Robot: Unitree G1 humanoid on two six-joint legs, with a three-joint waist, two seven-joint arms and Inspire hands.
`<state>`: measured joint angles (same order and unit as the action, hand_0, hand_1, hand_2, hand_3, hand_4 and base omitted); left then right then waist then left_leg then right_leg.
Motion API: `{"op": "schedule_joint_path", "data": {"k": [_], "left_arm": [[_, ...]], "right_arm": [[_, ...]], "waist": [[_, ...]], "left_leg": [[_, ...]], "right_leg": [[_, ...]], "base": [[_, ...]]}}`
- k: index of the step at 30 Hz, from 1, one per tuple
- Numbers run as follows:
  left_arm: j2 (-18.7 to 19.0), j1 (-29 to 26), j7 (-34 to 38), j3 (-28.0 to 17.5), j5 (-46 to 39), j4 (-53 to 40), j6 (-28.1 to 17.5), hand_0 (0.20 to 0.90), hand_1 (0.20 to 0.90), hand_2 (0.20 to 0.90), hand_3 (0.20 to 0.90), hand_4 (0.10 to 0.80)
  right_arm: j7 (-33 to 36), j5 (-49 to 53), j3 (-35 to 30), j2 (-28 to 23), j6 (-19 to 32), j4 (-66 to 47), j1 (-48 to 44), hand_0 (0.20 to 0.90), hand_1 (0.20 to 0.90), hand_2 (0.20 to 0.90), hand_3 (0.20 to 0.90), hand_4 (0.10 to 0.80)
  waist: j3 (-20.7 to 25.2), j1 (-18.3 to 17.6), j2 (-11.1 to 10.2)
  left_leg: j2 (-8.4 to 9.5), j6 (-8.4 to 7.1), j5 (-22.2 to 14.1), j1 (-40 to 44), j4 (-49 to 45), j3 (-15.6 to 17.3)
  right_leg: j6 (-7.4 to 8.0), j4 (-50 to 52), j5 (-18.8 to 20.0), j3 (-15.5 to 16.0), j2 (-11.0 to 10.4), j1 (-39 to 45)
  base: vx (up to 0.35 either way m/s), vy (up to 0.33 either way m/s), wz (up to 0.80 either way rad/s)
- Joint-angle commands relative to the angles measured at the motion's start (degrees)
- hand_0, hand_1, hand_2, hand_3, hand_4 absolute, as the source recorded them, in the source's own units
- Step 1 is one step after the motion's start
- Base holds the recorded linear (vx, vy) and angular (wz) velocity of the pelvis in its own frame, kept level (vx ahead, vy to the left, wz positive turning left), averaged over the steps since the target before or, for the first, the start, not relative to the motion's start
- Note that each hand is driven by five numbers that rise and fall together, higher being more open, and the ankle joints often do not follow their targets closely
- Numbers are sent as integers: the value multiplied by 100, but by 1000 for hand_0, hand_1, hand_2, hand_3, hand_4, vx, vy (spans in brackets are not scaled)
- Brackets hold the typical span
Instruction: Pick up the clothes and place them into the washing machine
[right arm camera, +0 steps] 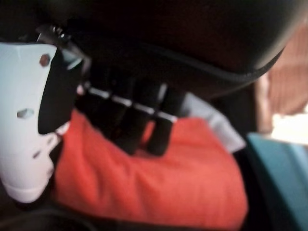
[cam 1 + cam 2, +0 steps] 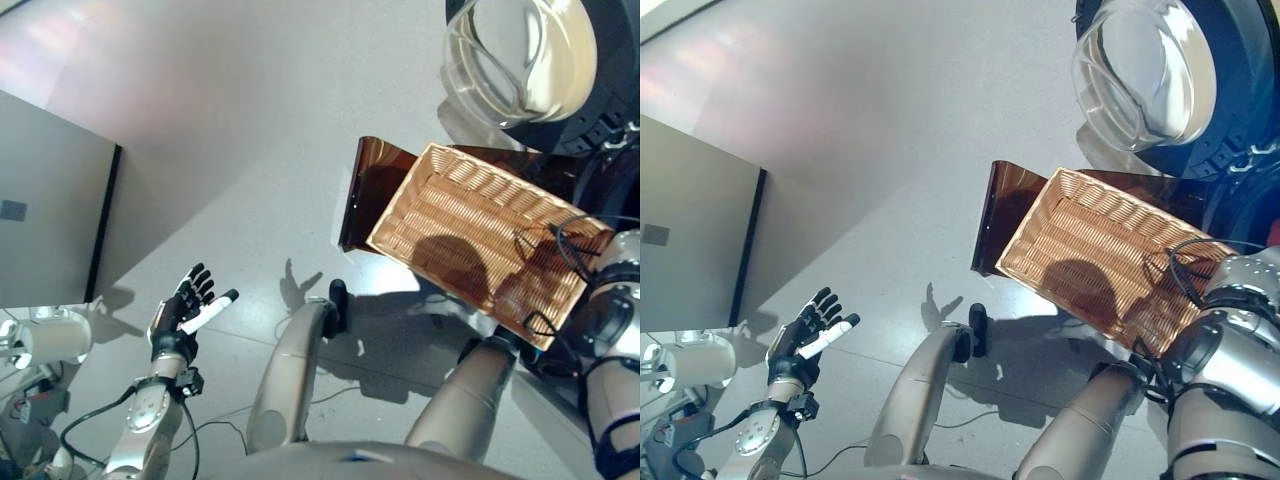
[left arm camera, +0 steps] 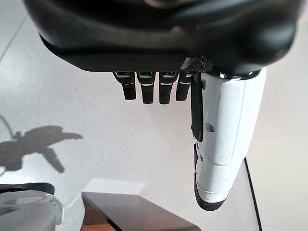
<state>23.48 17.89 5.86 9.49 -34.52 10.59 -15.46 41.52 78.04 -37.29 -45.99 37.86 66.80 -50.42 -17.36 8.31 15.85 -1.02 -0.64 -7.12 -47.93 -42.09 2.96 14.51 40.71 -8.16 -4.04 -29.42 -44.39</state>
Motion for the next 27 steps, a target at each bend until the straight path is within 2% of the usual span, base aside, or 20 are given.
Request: {"op": "schedule_joint_path", "data": {"k": [1, 7, 13, 19, 20, 21, 27], "left_arm": [[359, 197, 47, -277, -176, -278, -485, 900, 900, 900, 900, 800], [355, 169, 64, -267, -228, -238, -482, 900, 900, 900, 900, 800], [297, 194, 127, -276, -284, -290, -529, 900, 900, 900, 900, 800], [268, 206, 138, -266, -320, -259, -543, 900, 900, 900, 900, 800], [286, 195, 144, -270, -313, -244, -550, 900, 900, 900, 900, 800], [293, 184, 138, -266, -320, -224, -556, 900, 900, 900, 900, 800], [277, 139, 174, -272, -353, -150, -535, 900, 900, 900, 900, 800]], "right_arm": [[-71, -560, 343, -948, 565, -258, -47, 200, 200, 200, 200, 300], [5, -499, 153, -920, 727, -239, 163, 200, 200, 200, 200, 300], [43, -546, 156, -753, 758, -388, 182, 200, 200, 200, 200, 300], [198, -777, -56, -458, 943, -721, 489, 200, 200, 200, 200, 300], [192, -777, -56, -437, 921, -676, 507, 631, 631, 631, 631, 608], [145, -717, -52, -436, 900, -622, 498, 900, 900, 900, 900, 800], [-88, -545, 30, -21, 1064, -884, 494, 900, 900, 900, 900, 800]], "waist": [[340, -50, 160], [443, -88, 273], [429, -83, 428], [350, -172, 426], [363, -163, 408], [370, -160, 386], [380, -171, 311]], "left_leg": [[-196, -471, 364, 8, 708, -329], [-199, -469, 345, -17, 726, -307], [-149, -438, 331, -7, 718, -227], [-167, -430, 319, -33, 689, -193], [-174, -429, 319, -14, 712, -188], [-185, -429, 323, 6, 744, -173], [-223, -419, 333, 85, 807, -130]], "right_leg": [[-376, 416, -12, -104, 175, -151], [-347, 406, 3, -78, 152, -160], [-321, 425, 42, -182, 136, -220], [-326, 442, 6, -147, 138, -191], [-329, 433, 6, -150, 146, -183], [-329, 415, 13, -149, 155, -177], [-323, 335, 79, -144, 192, -125]], "base": [[0, 0, 0], [8, 12, 0], [10, 31, 2], [2, 5, 0], [0, 0, 0], [0, 0, 0], [5, 1, -2]]}}
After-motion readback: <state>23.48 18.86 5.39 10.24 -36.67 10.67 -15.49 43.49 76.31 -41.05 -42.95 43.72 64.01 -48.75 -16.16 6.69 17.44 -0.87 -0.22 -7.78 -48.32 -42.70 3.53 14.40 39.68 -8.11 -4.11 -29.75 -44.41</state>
